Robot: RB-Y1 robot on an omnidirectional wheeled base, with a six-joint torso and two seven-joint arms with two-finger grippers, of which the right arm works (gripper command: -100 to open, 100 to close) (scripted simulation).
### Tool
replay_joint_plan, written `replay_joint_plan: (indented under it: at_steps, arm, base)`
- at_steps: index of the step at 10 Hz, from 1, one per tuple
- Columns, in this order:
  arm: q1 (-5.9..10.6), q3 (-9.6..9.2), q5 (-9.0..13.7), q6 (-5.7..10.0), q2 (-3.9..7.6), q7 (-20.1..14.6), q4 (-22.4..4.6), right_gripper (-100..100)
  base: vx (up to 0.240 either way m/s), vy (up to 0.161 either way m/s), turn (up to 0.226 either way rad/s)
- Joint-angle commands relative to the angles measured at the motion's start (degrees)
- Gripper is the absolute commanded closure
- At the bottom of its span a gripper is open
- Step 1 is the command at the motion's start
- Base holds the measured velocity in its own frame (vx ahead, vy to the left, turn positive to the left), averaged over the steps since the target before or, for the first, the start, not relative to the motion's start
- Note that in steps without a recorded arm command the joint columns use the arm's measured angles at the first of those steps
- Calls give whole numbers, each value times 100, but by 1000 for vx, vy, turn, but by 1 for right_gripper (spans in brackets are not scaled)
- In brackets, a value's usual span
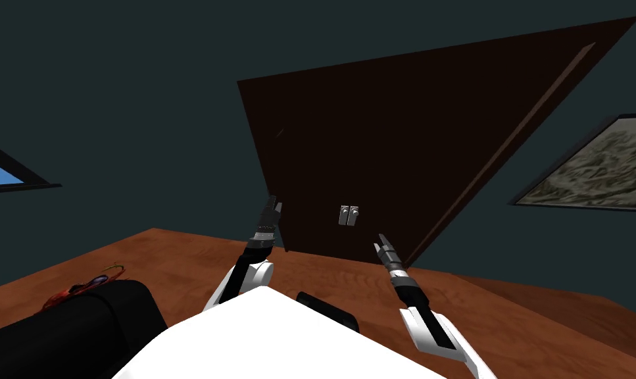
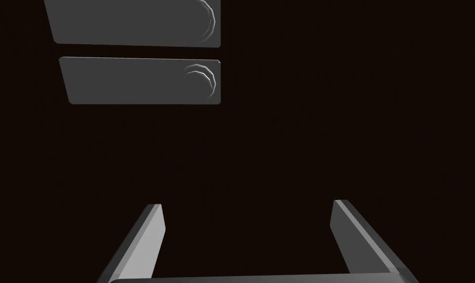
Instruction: Pull the door open
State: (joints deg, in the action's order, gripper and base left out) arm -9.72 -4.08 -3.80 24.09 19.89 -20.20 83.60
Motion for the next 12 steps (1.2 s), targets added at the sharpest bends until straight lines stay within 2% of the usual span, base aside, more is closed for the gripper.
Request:
replay_joint_plan:
  at_steps: [1,7,9,11,12]
  arm:
    - [83,-14,10,-18,84,-141,-214,-100]
    - [296,-64,27,-41,270,-470,-743,-100]
    - [320,-67,28,-22,276,-479,-794,-100]
    - [255,202,75,-58,366,-446,-967,-100]
    - [255,202,75,-58,366,-446,-967,-100]
  base:
    - [174,95,-2]
    - [151,72,2]
    - [127,44,9]
    - [-30,-82,-80]
    - [-49,-83,-16]
